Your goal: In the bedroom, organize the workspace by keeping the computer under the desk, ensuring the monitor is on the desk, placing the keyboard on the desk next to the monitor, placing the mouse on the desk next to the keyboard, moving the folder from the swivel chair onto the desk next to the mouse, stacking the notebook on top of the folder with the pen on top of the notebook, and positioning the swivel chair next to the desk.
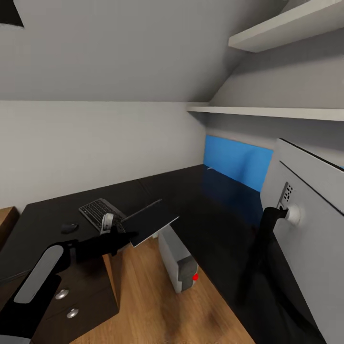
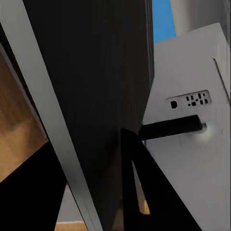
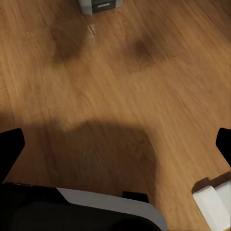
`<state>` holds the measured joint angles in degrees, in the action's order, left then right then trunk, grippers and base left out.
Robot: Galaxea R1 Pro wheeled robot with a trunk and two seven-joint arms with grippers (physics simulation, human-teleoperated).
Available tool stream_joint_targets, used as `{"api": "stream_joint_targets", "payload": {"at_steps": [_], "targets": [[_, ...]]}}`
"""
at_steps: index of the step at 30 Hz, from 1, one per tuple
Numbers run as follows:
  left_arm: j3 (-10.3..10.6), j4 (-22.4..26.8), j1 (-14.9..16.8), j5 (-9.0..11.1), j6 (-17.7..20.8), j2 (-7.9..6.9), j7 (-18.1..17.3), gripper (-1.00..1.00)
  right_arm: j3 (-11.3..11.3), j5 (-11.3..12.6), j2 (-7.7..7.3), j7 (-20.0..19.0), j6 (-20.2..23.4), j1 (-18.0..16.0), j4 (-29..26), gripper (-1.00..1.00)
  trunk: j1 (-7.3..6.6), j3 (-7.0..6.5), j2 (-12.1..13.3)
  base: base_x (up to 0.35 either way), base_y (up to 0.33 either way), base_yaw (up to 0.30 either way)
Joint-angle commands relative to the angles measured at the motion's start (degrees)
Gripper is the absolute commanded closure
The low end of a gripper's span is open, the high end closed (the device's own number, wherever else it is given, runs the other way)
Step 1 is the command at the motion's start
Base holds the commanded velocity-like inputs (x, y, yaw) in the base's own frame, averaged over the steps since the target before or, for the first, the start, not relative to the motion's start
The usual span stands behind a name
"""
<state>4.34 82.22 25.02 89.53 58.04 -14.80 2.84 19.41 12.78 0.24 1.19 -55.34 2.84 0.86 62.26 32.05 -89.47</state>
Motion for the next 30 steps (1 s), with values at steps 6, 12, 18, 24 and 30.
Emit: {"api": "stream_joint_targets", "payload": {"at_steps": [6,12,18,24,30], "targets": [[0.19,-4.73,0.03,0.17,0.12,-0.56,-4.96,1.00,0.54,0.41,0.08,0.12,-0.34,-0.03,0.06,-1.00,-0.02,0.04,-0.03,-0.055,0.000,0.021],[0.22,-8.63,0.03,0.06,0.14,-0.94,-6.20,1.00,0.54,0.41,0.11,0.12,-0.27,-0.03,0.02,-1.00,-0.02,0.11,-0.03,-0.009,0.000,0.171],[0.18,-9.48,0.03,0.02,0.03,-1.32,-6.26,1.00,0.54,0.41,0.11,0.12,-0.25,-0.04,0.05,-1.00,-0.46,-0.09,0.77,-0.001,0.000,0.231],[0.14,-9.68,0.03,-0.40,0.04,-1.43,-6.26,1.00,0.54,0.41,0.11,0.12,-0.17,-0.03,0.07,-1.00,-1.77,-0.98,3.18,0.000,0.000,0.178],[0.14,-9.57,0.03,-0.71,-0.02,-1.45,-6.26,1.00,0.54,0.41,0.11,0.12,-0.20,-0.03,0.07,-1.00,-3.09,-2.02,5.59,0.000,0.000,0.034]]}}
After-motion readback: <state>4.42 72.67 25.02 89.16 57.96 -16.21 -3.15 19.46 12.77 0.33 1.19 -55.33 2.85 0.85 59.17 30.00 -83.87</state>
